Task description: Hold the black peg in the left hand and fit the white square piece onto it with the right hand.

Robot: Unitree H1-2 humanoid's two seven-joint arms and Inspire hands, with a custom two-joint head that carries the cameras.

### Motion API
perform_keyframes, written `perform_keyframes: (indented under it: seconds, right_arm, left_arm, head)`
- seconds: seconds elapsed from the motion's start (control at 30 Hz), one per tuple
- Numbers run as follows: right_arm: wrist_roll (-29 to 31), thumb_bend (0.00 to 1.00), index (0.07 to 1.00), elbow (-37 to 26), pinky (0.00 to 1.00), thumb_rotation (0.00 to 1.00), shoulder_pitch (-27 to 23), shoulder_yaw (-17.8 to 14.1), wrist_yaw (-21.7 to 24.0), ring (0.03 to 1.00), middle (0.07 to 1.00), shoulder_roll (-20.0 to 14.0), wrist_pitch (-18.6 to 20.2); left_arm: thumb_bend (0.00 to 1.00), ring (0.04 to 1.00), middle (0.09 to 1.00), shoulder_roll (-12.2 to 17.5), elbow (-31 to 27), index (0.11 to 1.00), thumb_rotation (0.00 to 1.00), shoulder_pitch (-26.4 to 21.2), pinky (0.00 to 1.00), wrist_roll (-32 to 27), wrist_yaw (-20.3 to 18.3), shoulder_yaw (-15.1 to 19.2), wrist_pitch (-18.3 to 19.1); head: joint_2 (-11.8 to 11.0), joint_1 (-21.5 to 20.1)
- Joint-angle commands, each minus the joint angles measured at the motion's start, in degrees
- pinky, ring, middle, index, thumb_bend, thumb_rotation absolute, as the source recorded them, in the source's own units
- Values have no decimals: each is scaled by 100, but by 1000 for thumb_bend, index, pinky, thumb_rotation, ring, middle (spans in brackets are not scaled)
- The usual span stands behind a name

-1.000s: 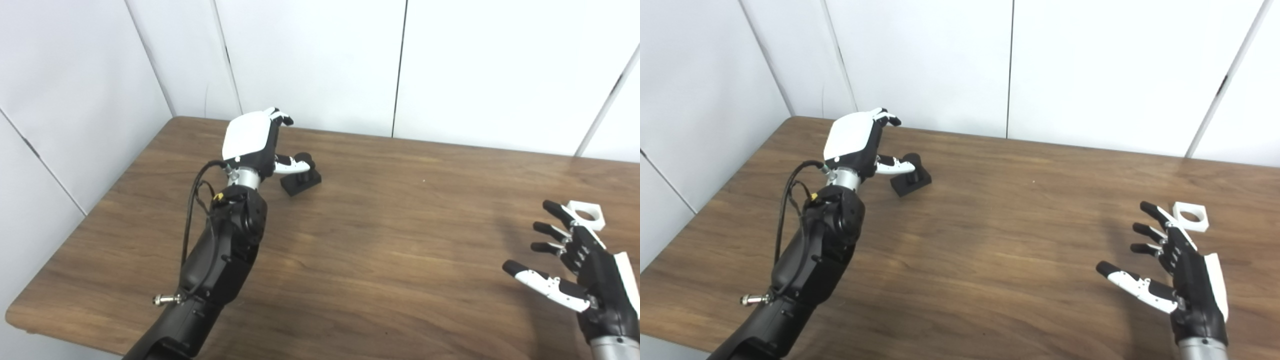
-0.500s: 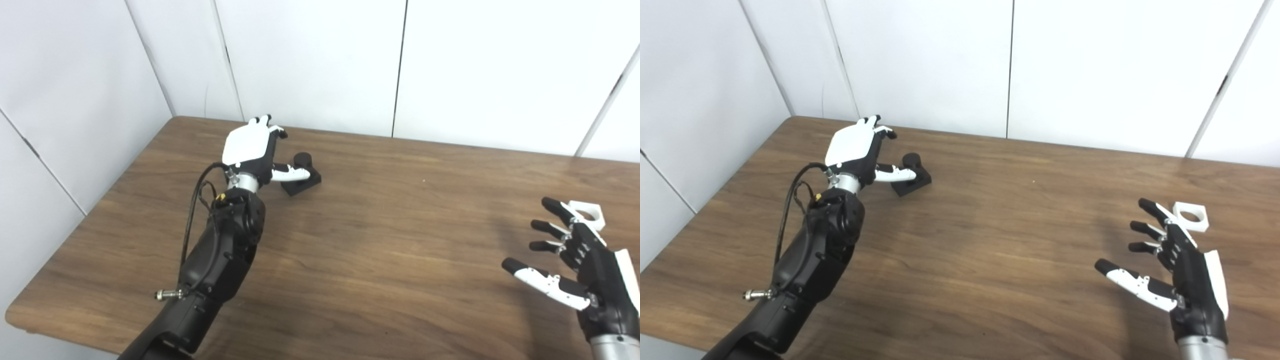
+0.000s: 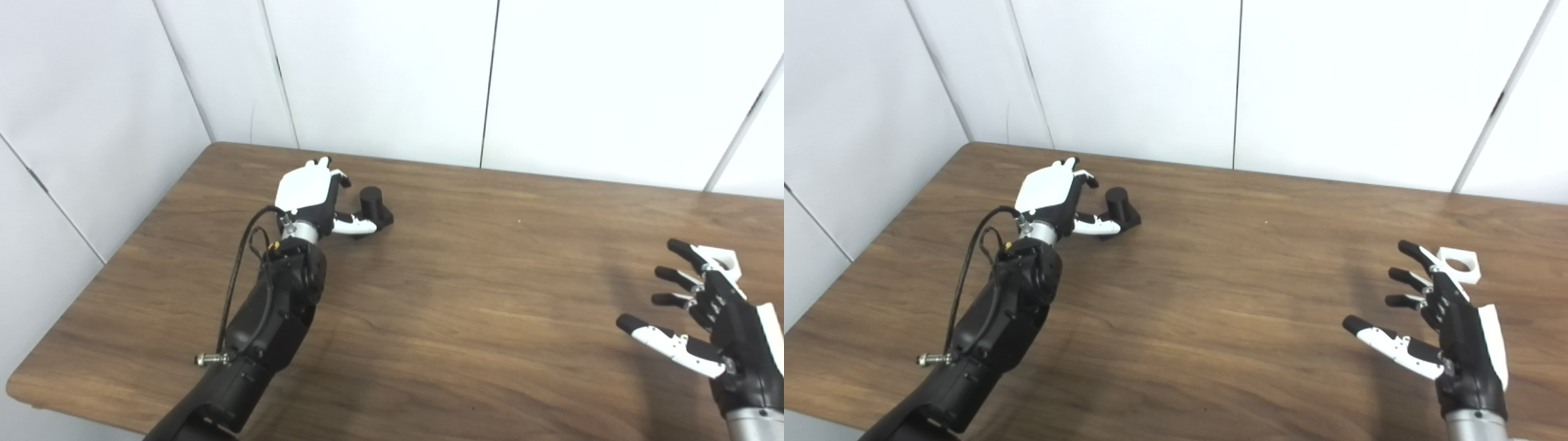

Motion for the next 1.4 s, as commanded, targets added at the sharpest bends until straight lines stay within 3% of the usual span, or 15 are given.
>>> perform_keyframes:
  seconds: [0.0,0.6,1.2,1.37]
  right_arm:
    - [-37,721,832,-280,623,145,-187,2,27,778,894,8,-3]
    - [-24,708,838,-446,621,91,-70,11,-7,784,900,71,70]
    - [-78,695,839,-545,627,70,11,-34,-18,772,887,132,48]
    - [-69,688,835,-588,620,77,34,-60,-15,766,884,130,80]
  left_arm:
    - [988,1000,1000,137,14,735,512,-262,928,-35,316,11,-51]
    - [911,1000,967,113,521,636,402,-204,1000,-616,698,-280,-220]
    - [782,976,921,149,1283,591,372,-472,959,-994,946,-532,-348]
    - [712,964,905,173,1390,551,314,-505,937,-1032,1037,-628,-452]
  head:
    - [8,-11]
    - [49,-67]
    - [79,-138]
    - [99,-144]
